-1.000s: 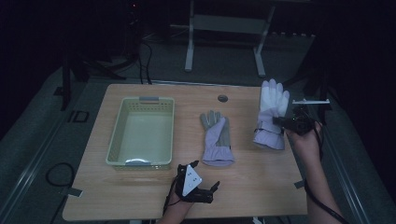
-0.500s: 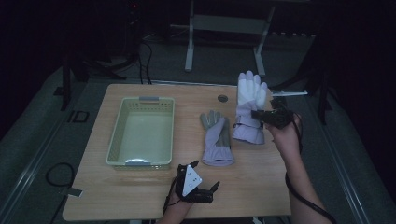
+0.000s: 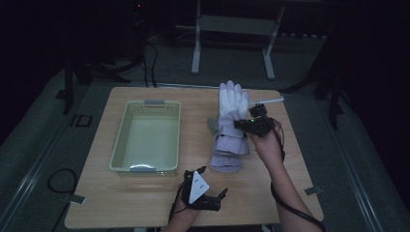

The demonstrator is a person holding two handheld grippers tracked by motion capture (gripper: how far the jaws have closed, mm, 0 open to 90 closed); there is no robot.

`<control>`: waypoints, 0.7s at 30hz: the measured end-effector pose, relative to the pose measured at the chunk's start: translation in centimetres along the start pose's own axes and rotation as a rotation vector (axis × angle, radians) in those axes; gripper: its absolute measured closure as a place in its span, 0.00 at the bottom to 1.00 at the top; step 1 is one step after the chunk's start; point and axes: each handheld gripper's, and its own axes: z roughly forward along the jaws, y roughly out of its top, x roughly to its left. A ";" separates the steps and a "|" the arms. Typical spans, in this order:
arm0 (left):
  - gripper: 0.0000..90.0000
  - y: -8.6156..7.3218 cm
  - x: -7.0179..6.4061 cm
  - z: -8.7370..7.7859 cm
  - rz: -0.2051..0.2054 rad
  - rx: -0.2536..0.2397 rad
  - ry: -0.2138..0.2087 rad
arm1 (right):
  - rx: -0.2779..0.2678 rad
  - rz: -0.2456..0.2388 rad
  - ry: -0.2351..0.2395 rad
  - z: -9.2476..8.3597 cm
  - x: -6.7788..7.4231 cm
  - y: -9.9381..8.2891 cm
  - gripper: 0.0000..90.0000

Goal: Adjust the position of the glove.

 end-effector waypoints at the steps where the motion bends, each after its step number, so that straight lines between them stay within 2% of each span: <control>1: 0.01 0.0 0.0 0.0 0.000 0.000 0.000 | 0.011 -0.002 -0.003 0.4 0.2 -0.2 0.90; 4: 0.01 0.0 0.0 0.0 0.000 -0.002 -0.001 | 0.049 -0.008 -0.012 1.7 0.4 -0.8 0.90; 11: 0.01 0.0 0.1 0.0 -0.006 0.001 -0.002 | 0.125 0.043 -0.025 4.4 -0.6 -2.6 0.90; 18: 0.01 0.0 0.1 0.0 -0.003 0.002 -0.001 | 0.171 0.054 -0.061 6.7 -1.1 -3.9 0.89; 21: 0.01 0.0 0.1 0.0 -0.004 0.002 -0.002 | 0.179 0.055 -0.059 7.3 -1.3 -4.4 0.89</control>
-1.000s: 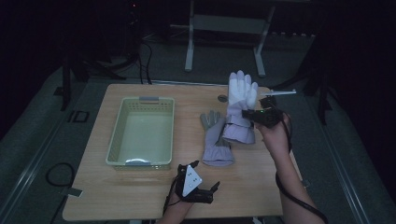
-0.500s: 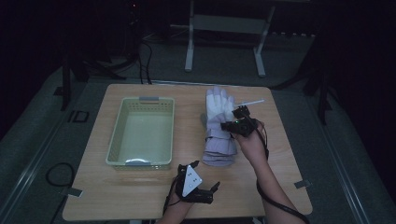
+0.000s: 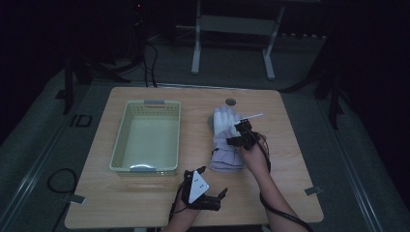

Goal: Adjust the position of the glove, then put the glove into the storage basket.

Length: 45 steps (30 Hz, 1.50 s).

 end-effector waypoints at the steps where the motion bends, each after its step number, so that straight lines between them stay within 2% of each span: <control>1: 0.01 0.0 0.0 0.0 -0.001 0.000 -0.001 | 0.003 0.000 0.003 0.1 0.0 -0.1 0.89; 5: 0.01 0.0 0.0 0.0 -0.002 0.000 -0.001 | 0.020 -0.015 0.025 0.0 -0.2 -0.2 0.89; 11: 0.01 0.0 0.0 0.0 -0.005 0.000 -0.001 | 0.047 -0.064 0.051 -1.0 -1.4 -0.6 0.89; 14: 0.01 0.0 0.0 0.0 -0.006 0.000 0.000 | 0.054 -0.072 0.045 -1.3 -1.9 -0.8 0.89; 15: 0.01 0.0 0.0 0.0 -0.009 0.000 -0.001 | 0.056 -0.077 0.030 -1.8 -2.6 -1.1 0.89; 17: 0.01 0.0 0.0 0.0 -0.010 0.000 -0.002 | 0.056 -0.067 0.026 -2.0 -2.9 -1.2 0.89; 19: 0.01 0.0 0.1 0.0 -0.012 -0.001 -0.003 | 0.050 -0.052 0.006 -2.7 -3.9 -1.6 0.88; 25: 0.01 0.0 0.1 0.0 -0.013 0.002 0.000 | 0.040 -0.047 0.019 -3.1 -4.7 -2.0 0.86; 29: 0.01 0.0 0.2 0.1 -0.024 -0.001 0.000 | 0.005 -0.110 0.033 -3.3 -4.7 -2.1 0.76; 32: 0.01 0.0 0.3 0.1 -0.033 -0.003 0.000 | -0.012 -0.130 0.042 -3.6 -4.7 -2.1 0.70; 33: 0.01 0.0 0.3 0.1 -0.037 -0.006 0.001 | -0.045 -0.139 0.060 -4.2 -4.8 -2.1 0.54; 34: 0.01 0.0 0.3 0.1 -0.040 -0.009 0.004 | -0.045 -0.139 0.060 -4.2 -4.8 -2.1 0.54; 35: 0.01 0.0 0.2 0.0 -0.029 -0.016 0.031 | -0.104 -0.164 0.090 -4.9 -5.1 -2.1 0.39; 36: 0.01 0.0 0.2 0.0 -0.029 -0.016 0.031 | -0.130 -0.168 0.089 -5.3 -5.2 -2.1 0.32; 37: 0.01 0.0 0.1 0.0 -0.018 -0.019 0.045 | -0.130 -0.168 0.089 -5.3 -5.2 -2.1 0.32; 38: 0.01 0.0 0.0 0.1 -0.014 -0.021 0.049 | -0.160 -0.181 0.115 -5.8 -5.6 -2.2 0.19; 39: 0.01 0.0 -0.1 0.2 -0.021 -0.024 0.042 | -0.183 -0.173 0.113 -6.0 -5.8 -2.3 0.18; 40: 0.01 0.0 0.0 0.2 -0.025 -0.023 0.035 | -0.199 -0.188 0.115 -6.2 -6.0 -2.5 0.18; 43: 0.01 0.0 0.0 0.2 -0.022 -0.025 0.017 | -0.203 -0.198 0.143 -6.6 -6.5 -2.7 0.16; 44: 0.01 0.2 0.2 0.3 -0.044 -0.007 -0.009 | -0.219 -0.243 0.156 -7.2 -6.8 -3.2 0.16; 45: 0.01 0.2 0.2 0.3 -0.044 -0.007 -0.009 | -0.231 -0.265 0.147 -7.5 -6.9 -3.4 0.16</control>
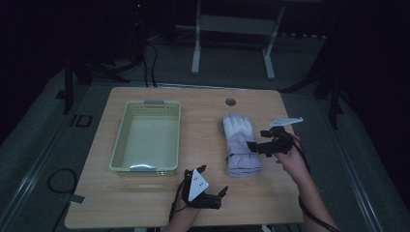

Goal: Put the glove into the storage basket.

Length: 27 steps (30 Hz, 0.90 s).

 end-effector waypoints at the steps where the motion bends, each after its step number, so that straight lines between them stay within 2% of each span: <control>1: 0.01 0.2 0.1 0.1 0.002 0.026 -0.014 | 0.000 0.000 0.000 0.0 0.0 0.0 0.16; 2: 0.01 0.5 0.3 0.3 0.007 0.044 -0.028 | -0.004 -0.040 -0.002 -0.7 -0.1 -0.3 0.16; 3: 0.01 0.7 0.4 0.4 -0.013 0.059 -0.041 | -0.011 -0.052 -0.003 -1.0 -0.1 -0.5 0.16; 4: 0.01 1.4 0.8 0.5 -0.048 0.098 -0.060 | -0.021 -0.074 -0.008 -1.4 -0.2 -0.7 0.16; 6: 0.01 1.8 0.9 0.5 -0.051 0.108 -0.061 | -0.031 -0.116 -0.032 -1.9 -0.4 -1.1 0.16; 7: 0.01 2.4 1.2 0.6 -0.071 0.116 -0.079 | -0.036 -0.130 -0.050 -2.1 -0.5 -1.2 0.16; 9: 0.01 2.8 1.3 0.6 -0.078 0.114 -0.072 | -0.035 -0.134 -0.058 -2.3 -0.6 -1.4 0.16; 10: 0.01 3.6 1.4 0.8 -0.082 0.110 -0.082 | -0.048 -0.130 -0.058 -2.5 -0.9 -1.7 0.16; 12: 0.01 4.0 1.4 0.9 -0.075 0.101 -0.077 | -0.049 -0.098 -0.032 -2.6 -1.1 -1.8 0.15; 13: 0.01 4.5 1.4 1.0 -0.074 0.096 -0.081 | -0.049 -0.098 -0.032 -2.6 -1.1 -1.8 0.15; 14: 0.01 5.0 1.4 1.2 -0.075 0.096 -0.085 | -0.054 -0.059 -0.034 -2.7 -1.3 -1.9 0.15; 15: 0.01 5.5 1.5 1.5 -0.080 0.094 -0.096 | -0.057 -0.042 -0.031 -2.7 -1.4 -1.9 0.13; 16: 0.01 6.0 1.6 1.7 -0.092 0.101 -0.111 | -0.057 -0.042 -0.031 -2.7 -1.4 -1.9 0.13; 18: 0.01 7.4 2.0 2.6 -0.111 0.101 -0.114 | -0.071 -0.020 -0.042 -2.5 -1.4 -1.9 0.12; 19: 0.01 7.4 2.0 2.6 -0.111 0.101 -0.114 | -0.061 -0.026 -0.045 -2.3 -1.4 -1.9 0.12; 21: 0.01 8.6 2.5 3.8 -0.074 0.110 -0.098 | -0.049 -0.034 -0.051 -1.9 -1.3 -1.9 0.12; 22: 0.01 8.6 2.5 3.8 -0.074 0.110 -0.098 | -0.049 -0.034 -0.051 -1.9 -1.3 -1.9 0.12; 25: 0.01 9.3 3.3 5.2 -0.043 0.122 -0.062 | -0.055 -0.026 -0.053 -1.8 -1.7 -1.8 0.17; 27: 0.01 9.6 3.9 6.1 -0.039 0.130 -0.039 | -0.063 -0.027 -0.054 -1.8 -1.9 -1.7 0.20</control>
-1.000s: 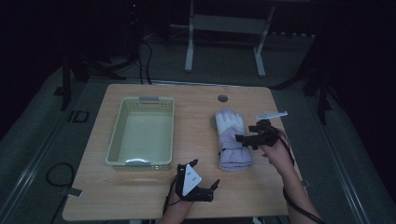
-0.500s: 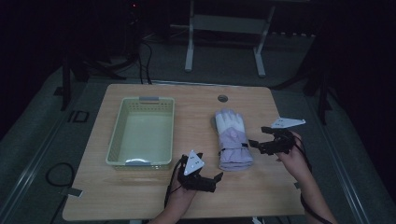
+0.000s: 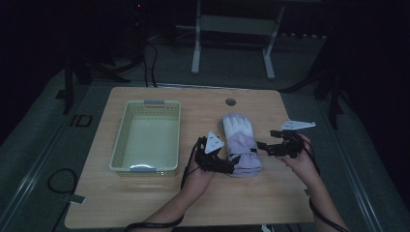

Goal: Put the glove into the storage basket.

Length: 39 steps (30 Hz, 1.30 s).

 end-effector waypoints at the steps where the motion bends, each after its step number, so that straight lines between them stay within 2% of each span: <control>1: 0.01 0.3 0.2 0.4 -0.001 0.006 0.004 | -0.004 -0.007 -0.005 -0.1 -0.1 0.0 0.23; 4: 0.01 1.1 0.9 1.5 -0.004 0.025 0.016 | -0.010 -0.031 -0.026 0.1 -0.6 0.2 0.27; 5: 0.01 1.4 1.2 1.9 -0.020 0.029 0.014 | -0.010 -0.031 -0.026 0.1 -0.6 0.2 0.27; 8: 0.01 2.2 2.1 3.2 -0.073 0.058 0.003 | -0.010 -0.038 -0.029 0.5 -1.0 0.5 0.39; 11: 0.01 3.0 2.5 4.5 -0.060 0.114 0.021 | -0.004 -0.082 -0.049 0.8 -1.0 0.7 0.40; 13: 0.01 3.4 2.8 5.3 -0.058 0.152 0.040 | 0.002 -0.080 -0.032 1.2 -0.9 0.9 0.42; 14: 0.13 3.5 3.1 5.5 -0.064 0.154 0.047 | 0.008 -0.087 -0.026 1.6 -0.7 1.0 0.44; 15: 0.13 3.5 3.2 5.7 -0.068 0.152 0.072 | 0.008 -0.087 -0.026 1.6 -0.7 1.0 0.44; 16: 0.18 3.4 3.5 5.9 -0.079 0.155 0.071 | 0.013 -0.087 -0.026 1.8 -0.7 1.0 0.44; 17: 0.18 3.3 3.8 6.1 -0.096 0.163 0.069 | 0.022 -0.076 -0.010 2.3 -0.6 1.0 0.47; 20: 0.18 2.7 4.4 6.9 -0.145 0.217 0.063 | 0.042 -0.061 -0.001 3.1 -0.4 0.6 0.47; 21: 0.18 2.0 4.5 7.4 -0.180 0.256 0.042 | 0.047 -0.061 -0.003 3.4 -0.3 0.4 0.46; 23: 0.18 1.7 4.6 7.5 -0.191 0.273 0.042 | 0.064 -0.051 0.000 3.9 -0.3 -0.1 0.46; 25: 0.18 0.9 4.6 7.8 -0.196 0.311 0.046 | 0.080 -0.045 0.014 4.4 -0.4 -0.6 0.44; 26: 0.18 0.1 4.7 8.2 -0.227 0.353 0.030 | 0.098 -0.046 0.013 4.6 -0.4 -0.8 0.43; 27: 0.18 0.1 4.7 8.2 -0.227 0.353 0.030 | 0.117 -0.046 0.001 4.9 -0.4 -1.1 0.43; 30: 0.19 -0.9 4.9 8.7 -0.272 0.393 0.002 | 0.152 -0.022 0.020 5.7 -0.6 -1.6 0.43; 31: 0.19 -1.1 5.0 8.9 -0.277 0.405 -0.014 | 0.152 -0.022 0.020 5.7 -0.6 -1.6 0.42; 32: 0.19 -1.2 5.0 9.1 -0.277 0.412 -0.018 | 0.183 -0.004 0.033 6.4 -0.6 -1.9 0.42; 33: 0.19 -1.4 4.9 9.3 -0.279 0.423 -0.017 | 0.183 -0.004 0.033 6.4 -0.6 -1.9 0.42; 35: 0.19 -1.6 5.1 9.6 -0.319 0.442 -0.031 | 0.220 0.024 0.042 7.1 -0.8 -2.1 0.41; 36: 0.19 -1.7 5.3 9.8 -0.335 0.456 -0.041 | 0.240 0.056 0.052 7.5 -1.1 -2.2 0.38; 37: 0.19 -1.7 5.4 9.8 -0.329 0.454 -0.045 | 0.240 0.056 0.052 7.5 -1.1 -2.2 0.38; 38: 0.21 -1.6 5.3 9.9 -0.324 0.456 -0.046 | 0.252 0.085 0.058 7.7 -1.3 -2.2 0.38; 39: 0.23 -1.6 5.3 9.9 -0.324 0.456 -0.046 | 0.252 0.085 0.058 7.7 -1.3 -2.2 0.38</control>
